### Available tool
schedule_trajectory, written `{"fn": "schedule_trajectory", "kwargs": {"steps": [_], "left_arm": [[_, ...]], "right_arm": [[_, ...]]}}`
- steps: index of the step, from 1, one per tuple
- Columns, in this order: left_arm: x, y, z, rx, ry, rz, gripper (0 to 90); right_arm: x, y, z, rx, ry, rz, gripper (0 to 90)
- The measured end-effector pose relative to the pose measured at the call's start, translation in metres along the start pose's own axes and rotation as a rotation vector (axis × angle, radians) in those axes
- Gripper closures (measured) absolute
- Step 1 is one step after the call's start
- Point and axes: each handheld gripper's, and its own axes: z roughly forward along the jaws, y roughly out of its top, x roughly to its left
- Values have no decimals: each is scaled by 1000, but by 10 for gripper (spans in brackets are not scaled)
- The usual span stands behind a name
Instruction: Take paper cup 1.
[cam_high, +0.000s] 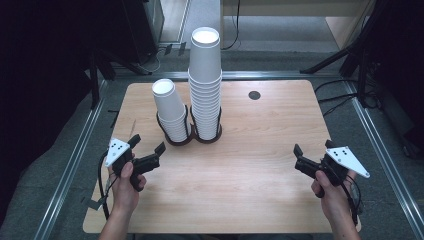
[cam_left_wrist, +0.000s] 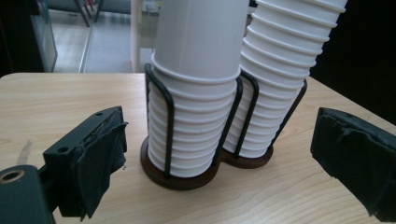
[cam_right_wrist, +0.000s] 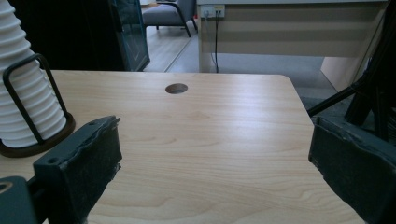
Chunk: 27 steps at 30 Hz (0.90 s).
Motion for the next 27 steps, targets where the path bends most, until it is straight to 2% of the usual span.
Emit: {"fn": "schedule_trajectory", "kwargs": {"steps": [5, 11, 18, 24, 25, 26, 27], "left_arm": [[-10, 1, 13, 14, -21, 18, 34], [-17, 4, 21, 7, -34, 11, 34], [-33, 13, 31, -4, -67, 49, 35], [-44, 18, 44, -13, -99, 51, 34], [-47, 21, 48, -13, -109, 54, 34], [-47, 21, 48, -13, -109, 54, 34], [-51, 23, 51, -12, -103, 70, 34]], "right_arm": [[13, 12, 4, -19, 45, -15, 23], [26, 24, 7, -37, 84, -20, 23], [42, 37, 9, -52, 124, -34, 24], [55, 49, 11, -58, 166, -39, 23], [60, 54, 12, -59, 177, -48, 24], [60, 54, 12, -59, 177, -48, 24], [65, 58, 14, -58, 188, -53, 24]]}}
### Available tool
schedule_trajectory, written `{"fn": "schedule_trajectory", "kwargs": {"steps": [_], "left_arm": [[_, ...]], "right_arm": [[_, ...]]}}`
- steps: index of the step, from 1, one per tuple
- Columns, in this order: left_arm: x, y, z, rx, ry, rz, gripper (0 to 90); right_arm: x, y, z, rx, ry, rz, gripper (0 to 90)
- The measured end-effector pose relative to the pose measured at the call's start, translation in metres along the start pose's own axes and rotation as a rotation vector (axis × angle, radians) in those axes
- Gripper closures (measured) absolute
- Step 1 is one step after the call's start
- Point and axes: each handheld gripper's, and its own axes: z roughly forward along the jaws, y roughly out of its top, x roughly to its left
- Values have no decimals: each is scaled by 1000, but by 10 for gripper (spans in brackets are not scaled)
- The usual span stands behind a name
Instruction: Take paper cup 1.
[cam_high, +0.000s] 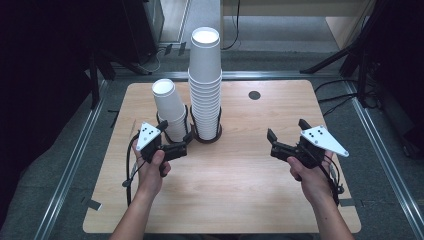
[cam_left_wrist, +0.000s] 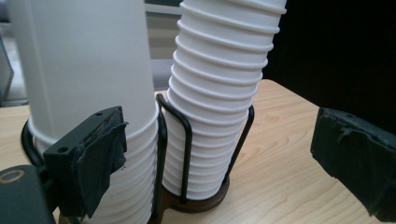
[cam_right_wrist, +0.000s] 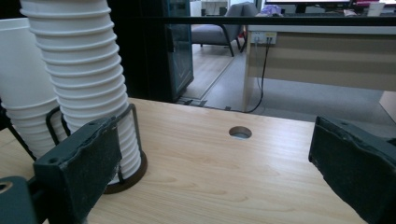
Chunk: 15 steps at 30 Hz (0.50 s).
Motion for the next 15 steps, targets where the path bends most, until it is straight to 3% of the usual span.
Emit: {"fn": "schedule_trajectory", "kwargs": {"steps": [2, 8, 15], "left_arm": [[-2, 1, 2, -1, -1, 7, 34], [-9, 7, 11, 1, 5, 31, 34], [-13, 14, 22, -14, 22, 34, 34]], "right_arm": [[1, 2, 1, 1, 3, 2, 23], [15, 16, 10, 18, 81, -11, 24], [27, 29, 15, 6, 100, -18, 24]]}}
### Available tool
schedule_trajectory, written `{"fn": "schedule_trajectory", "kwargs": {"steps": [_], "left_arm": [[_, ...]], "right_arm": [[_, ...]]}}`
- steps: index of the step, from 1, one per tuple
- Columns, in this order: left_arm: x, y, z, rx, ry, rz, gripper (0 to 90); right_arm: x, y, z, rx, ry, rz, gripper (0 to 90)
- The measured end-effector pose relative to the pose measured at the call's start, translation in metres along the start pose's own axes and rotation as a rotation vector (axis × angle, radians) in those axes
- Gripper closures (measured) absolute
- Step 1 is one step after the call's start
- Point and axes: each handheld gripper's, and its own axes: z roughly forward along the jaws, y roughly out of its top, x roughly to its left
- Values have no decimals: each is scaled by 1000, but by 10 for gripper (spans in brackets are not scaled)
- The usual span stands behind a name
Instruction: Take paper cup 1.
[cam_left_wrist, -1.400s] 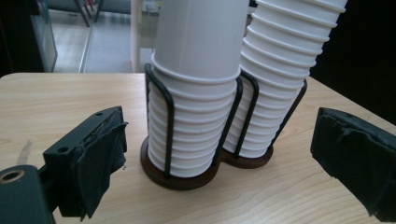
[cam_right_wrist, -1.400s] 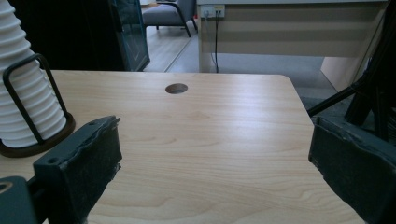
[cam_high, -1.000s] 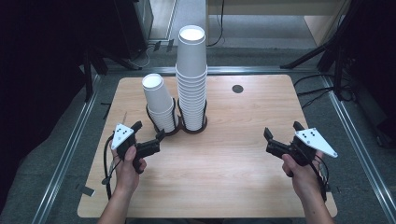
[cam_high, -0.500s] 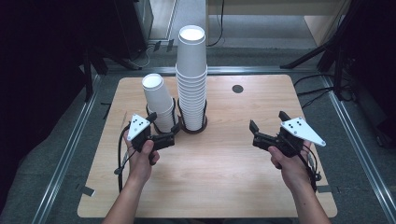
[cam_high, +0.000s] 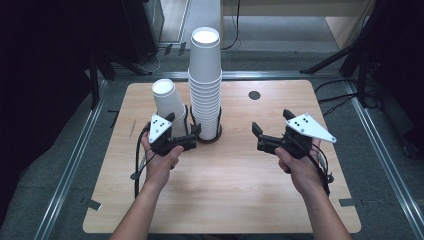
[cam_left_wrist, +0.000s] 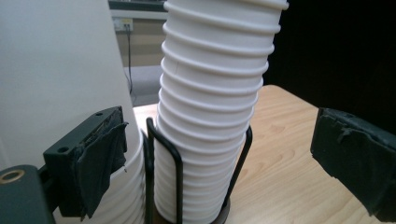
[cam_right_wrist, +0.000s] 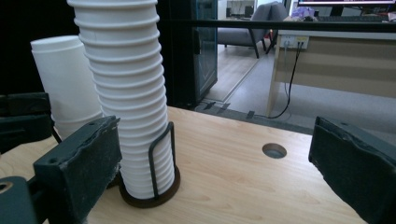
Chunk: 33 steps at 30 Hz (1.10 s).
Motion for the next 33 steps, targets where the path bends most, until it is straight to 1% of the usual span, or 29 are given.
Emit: {"fn": "schedule_trajectory", "kwargs": {"steps": [2, 3, 5, 6, 7, 10, 11, 13, 15, 17, 18, 21, 22, 24, 25, 26, 30, 33], "left_arm": [[-2, 2, 4, -2, -2, 3, 35], [-5, 5, 8, 0, 1, 8, 34], [-6, 6, 10, -2, 0, 11, 34], [-9, 8, 13, -2, -3, 20, 34], [-9, 8, 13, -2, -3, 20, 34], [-15, 11, 22, -8, -6, 19, 34], [-15, 11, 22, -8, -6, 19, 35], [-17, 13, 27, -10, 2, 23, 35], [-19, 14, 30, -27, 7, 13, 35], [-21, 16, 37, -27, 28, 32, 35], [-21, 16, 39, -27, 32, 32, 35], [-23, 17, 48, -24, 52, 47, 35], [-23, 17, 48, -24, 52, 47, 35], [-24, 18, 54, -35, 75, 46, 35], [-24, 18, 54, -35, 75, 46, 35], [-25, 19, 56, -37, 94, 44, 35], [-29, 21, 65, -39, 131, 50, 34], [-31, 23, 72, -37, 161, 40, 31]], "right_arm": [[4, 6, 3, -9, 7, 1, 24], [6, 8, 4, -12, 10, 3, 23], [6, 9, 5, -14, 13, 2, 24], [8, 12, 7, -18, 19, 0, 24], [9, 13, 8, -19, 22, -1, 24], [10, 17, 11, -23, 26, -4, 24], [10, 17, 11, -23, 26, -4, 24], [11, 18, 13, -20, 32, 1, 24], [12, 21, 15, -22, 35, 3, 24], [12, 22, 16, -24, 36, 5, 24], [13, 23, 17, -26, 39, 8, 23], [13, 25, 18, -29, 43, 12, 24], [13, 25, 18, -29, 43, 12, 24], [14, 27, 19, -31, 44, 11, 24], [14, 27, 19, -31, 44, 11, 24], [14, 27, 19, -30, 45, 11, 24], [14, 29, 22, -30, 46, 12, 24], [15, 31, 24, -30, 48, 15, 24]]}}
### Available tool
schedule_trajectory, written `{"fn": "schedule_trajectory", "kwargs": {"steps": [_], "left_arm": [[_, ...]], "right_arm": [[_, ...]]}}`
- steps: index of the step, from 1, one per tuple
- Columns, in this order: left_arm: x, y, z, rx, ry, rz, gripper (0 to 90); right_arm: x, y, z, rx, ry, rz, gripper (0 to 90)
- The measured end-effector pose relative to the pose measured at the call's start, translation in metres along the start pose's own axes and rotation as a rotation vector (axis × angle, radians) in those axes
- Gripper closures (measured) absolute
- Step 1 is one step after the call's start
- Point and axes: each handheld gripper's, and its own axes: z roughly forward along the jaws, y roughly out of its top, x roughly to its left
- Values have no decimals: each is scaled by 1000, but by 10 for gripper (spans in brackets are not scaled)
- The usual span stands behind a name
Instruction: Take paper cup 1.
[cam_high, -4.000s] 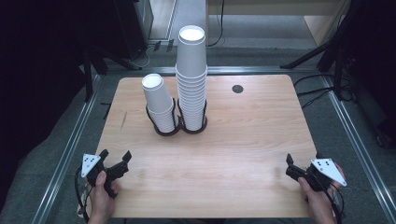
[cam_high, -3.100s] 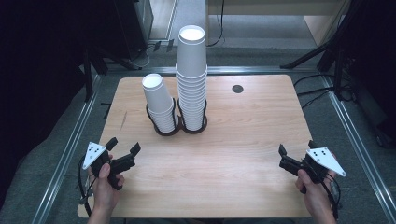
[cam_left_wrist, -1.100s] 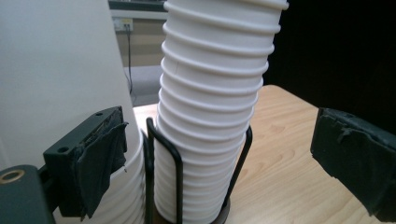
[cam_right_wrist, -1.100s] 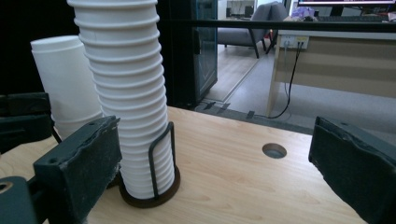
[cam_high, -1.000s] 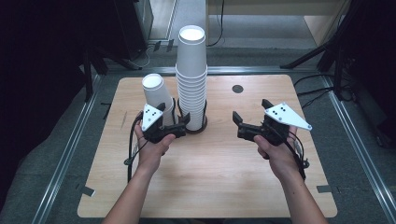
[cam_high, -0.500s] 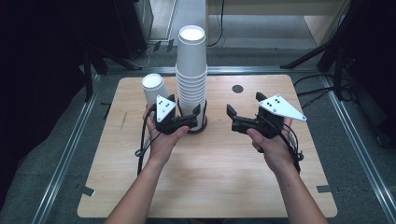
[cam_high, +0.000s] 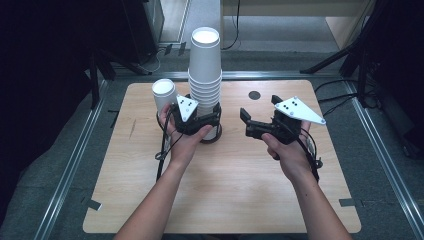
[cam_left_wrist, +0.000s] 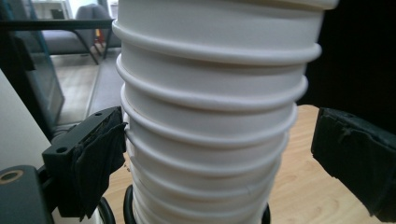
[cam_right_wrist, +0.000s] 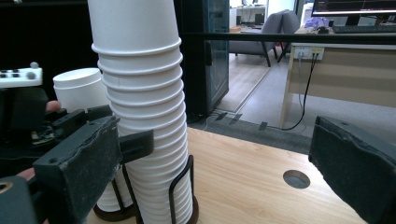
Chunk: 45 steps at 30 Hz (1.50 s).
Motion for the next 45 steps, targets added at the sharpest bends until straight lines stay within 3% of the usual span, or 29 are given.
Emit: {"fn": "schedule_trajectory", "kwargs": {"steps": [9, 19, 30, 37, 45], "left_arm": [[-2, -3, 13, 0, 37, -12, 19], [-6, -5, 26, 14, 74, -42, 9], [-7, -6, 29, 11, 92, -55, 16], [-8, -6, 29, 6, 96, -54, 21], [-8, -6, 29, 4, 96, -56, 23]], "right_arm": [[0, 9, 8, -13, 21, 3, 1], [5, 23, 32, -5, 36, -16, 1], [27, 50, 58, -25, 98, -43, 1], [38, 60, 75, -18, 124, -9, 1], [42, 66, 94, -13, 130, 26, 0]]}}
